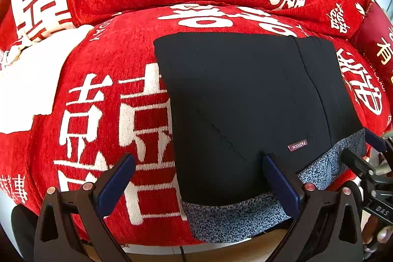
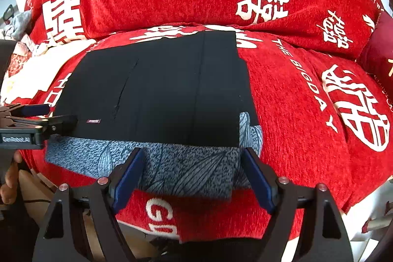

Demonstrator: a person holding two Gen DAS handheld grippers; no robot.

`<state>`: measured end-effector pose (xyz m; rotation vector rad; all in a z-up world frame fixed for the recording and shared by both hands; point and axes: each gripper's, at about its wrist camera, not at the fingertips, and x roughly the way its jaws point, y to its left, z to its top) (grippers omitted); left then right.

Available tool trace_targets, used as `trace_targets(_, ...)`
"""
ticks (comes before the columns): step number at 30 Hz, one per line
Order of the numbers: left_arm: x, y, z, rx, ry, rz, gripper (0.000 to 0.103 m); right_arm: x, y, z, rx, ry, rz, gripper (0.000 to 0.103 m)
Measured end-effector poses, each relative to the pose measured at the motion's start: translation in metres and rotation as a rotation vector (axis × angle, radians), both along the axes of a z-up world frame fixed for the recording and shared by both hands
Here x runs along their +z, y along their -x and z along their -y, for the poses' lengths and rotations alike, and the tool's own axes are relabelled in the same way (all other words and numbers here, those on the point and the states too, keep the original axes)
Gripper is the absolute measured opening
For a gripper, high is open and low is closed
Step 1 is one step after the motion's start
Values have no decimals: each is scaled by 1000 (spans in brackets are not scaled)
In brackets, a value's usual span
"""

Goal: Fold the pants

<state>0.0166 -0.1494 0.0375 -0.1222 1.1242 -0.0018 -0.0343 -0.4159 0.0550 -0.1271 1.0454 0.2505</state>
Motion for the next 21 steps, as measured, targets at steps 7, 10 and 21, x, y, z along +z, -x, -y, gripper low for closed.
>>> trace_targets(7, 22, 6, 3, 0, -62, 59, 103, 36, -12, -18, 16, -2, 110, 88)
trace_targets(10, 26, 1, 1, 11, -45, 69, 103, 36, -27, -34, 38, 8, 111, 88)
trace_targets(21, -3, -19, -1, 18, 23, -14, 103, -17, -38, -44, 43, 61, -1, 91)
